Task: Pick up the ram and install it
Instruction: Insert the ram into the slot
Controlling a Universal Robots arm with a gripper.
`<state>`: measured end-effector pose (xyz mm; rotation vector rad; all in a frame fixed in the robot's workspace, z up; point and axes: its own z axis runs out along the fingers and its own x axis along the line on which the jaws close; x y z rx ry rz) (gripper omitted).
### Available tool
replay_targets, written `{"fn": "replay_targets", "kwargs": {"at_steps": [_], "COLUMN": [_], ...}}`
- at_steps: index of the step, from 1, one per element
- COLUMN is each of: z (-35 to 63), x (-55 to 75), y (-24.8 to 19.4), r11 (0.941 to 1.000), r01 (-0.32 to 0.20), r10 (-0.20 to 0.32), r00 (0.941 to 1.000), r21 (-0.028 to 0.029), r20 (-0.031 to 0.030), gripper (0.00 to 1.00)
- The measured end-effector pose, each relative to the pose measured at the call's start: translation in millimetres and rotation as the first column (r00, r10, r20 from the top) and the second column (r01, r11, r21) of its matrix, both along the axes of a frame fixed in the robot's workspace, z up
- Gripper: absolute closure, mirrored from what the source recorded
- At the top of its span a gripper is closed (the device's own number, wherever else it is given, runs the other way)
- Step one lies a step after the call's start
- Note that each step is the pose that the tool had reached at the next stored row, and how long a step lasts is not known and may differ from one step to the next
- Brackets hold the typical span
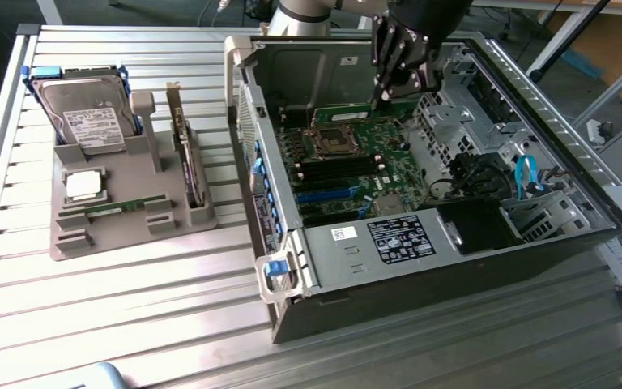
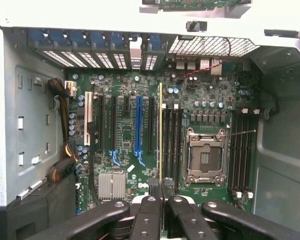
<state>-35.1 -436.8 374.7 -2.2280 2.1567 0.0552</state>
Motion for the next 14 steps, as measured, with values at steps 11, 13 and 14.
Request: {"fn": "replay_targets", "kwargs": {"at_steps": [11,13,14], "z": [-3.0,-3.3,-3.4], "x": [-0.1,-0.1,-0.1], "y": [15.2,19.2,20.9], "r11": [1.0,1.0,1.0], "r01": [0.001,0.001,0.001], "r10": [-0.001,-0.001,-0.001], "r00": [1.0,1.0,1.0], "r21": [-0.0021,-0.0025,-0.0029], "r20": [0.0,0.0,-0.0002], "gripper": [0.88,0.88,0.88]}}
